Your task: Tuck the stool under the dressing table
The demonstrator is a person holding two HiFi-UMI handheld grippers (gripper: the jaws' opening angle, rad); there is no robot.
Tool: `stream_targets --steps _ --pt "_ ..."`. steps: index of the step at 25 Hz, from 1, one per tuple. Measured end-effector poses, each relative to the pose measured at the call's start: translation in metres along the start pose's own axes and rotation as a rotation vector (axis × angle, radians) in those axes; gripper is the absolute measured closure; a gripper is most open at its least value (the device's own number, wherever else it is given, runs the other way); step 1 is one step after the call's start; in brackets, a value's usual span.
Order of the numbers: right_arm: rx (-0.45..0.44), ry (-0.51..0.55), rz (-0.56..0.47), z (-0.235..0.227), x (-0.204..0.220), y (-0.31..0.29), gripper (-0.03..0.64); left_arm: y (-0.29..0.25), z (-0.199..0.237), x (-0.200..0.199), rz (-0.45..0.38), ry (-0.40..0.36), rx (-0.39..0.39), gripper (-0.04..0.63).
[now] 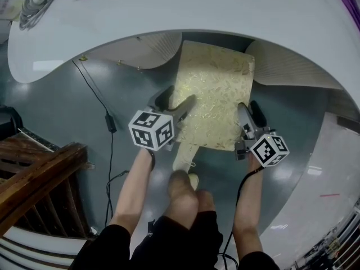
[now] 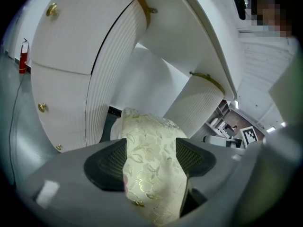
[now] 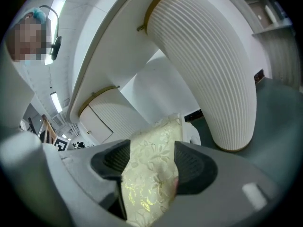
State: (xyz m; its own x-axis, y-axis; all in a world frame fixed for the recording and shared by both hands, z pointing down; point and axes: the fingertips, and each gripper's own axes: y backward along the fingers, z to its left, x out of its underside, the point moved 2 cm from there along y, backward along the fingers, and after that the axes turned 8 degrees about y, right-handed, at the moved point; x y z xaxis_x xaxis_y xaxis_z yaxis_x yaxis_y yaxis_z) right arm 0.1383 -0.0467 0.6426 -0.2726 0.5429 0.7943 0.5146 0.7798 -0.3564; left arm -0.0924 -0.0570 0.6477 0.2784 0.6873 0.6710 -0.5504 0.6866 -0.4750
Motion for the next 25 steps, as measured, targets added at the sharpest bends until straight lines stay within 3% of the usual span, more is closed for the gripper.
stream_targets --steps 9,16,25 --pt "0.041 0.154 -0.017 0.042 -0.039 0.025 0.336 0.038 -0.042 -0.030 -0.035 -0.086 -0.011 0.314" --pt "0.079 0.325 -0.007 0.092 -0.069 0.057 0.402 0.082 -0.080 -0.054 -0.061 -0.175 -0.043 0.380" --pt "0.117 0.424 -0.042 0.149 -0.116 0.116 0.494 0.153 -0.150 -0.100 -0.173 -0.381 -0.093 0.502"
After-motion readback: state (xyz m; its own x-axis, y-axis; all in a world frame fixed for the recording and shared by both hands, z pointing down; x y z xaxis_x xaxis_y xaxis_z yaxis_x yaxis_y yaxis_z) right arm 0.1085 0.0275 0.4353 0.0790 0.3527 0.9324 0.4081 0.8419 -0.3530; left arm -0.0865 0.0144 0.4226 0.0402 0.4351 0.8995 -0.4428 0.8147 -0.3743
